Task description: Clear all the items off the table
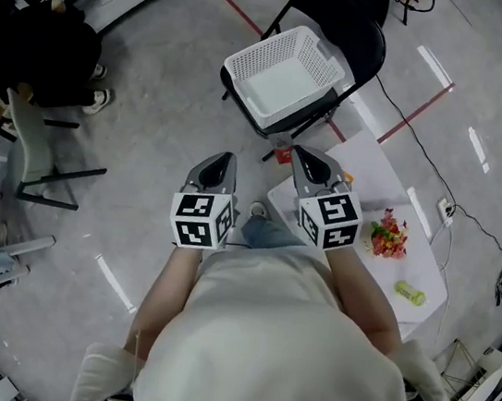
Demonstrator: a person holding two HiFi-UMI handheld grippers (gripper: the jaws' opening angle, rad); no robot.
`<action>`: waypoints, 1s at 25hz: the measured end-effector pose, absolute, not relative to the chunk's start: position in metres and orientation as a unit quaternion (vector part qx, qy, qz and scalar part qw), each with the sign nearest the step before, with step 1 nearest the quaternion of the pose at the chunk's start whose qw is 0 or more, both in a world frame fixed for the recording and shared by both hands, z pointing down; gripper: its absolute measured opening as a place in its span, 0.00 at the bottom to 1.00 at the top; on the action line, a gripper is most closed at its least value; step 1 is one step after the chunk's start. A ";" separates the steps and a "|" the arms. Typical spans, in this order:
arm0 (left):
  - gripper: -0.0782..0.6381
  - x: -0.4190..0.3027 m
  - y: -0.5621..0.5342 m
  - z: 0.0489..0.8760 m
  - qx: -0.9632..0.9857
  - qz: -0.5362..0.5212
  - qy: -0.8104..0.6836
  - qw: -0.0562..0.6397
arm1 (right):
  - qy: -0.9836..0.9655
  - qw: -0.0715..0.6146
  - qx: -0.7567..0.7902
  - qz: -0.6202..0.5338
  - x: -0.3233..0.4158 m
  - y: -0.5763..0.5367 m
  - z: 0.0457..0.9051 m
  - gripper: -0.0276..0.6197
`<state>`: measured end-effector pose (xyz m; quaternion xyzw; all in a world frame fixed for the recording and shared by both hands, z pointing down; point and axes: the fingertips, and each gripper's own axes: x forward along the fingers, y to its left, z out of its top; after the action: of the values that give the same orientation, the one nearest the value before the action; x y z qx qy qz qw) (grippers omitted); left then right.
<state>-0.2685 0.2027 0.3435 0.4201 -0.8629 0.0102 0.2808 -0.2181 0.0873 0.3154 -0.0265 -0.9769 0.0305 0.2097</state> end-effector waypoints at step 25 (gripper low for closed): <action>0.12 -0.355 0.124 0.349 0.436 0.028 -0.853 0.285 | -0.977 0.211 -0.018 0.036 -0.306 0.018 0.324 0.04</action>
<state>-0.3548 0.1242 0.3494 0.4361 -0.8533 0.0283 0.2846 -0.3062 0.0178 0.3235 -0.0177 -0.9766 0.0360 0.2114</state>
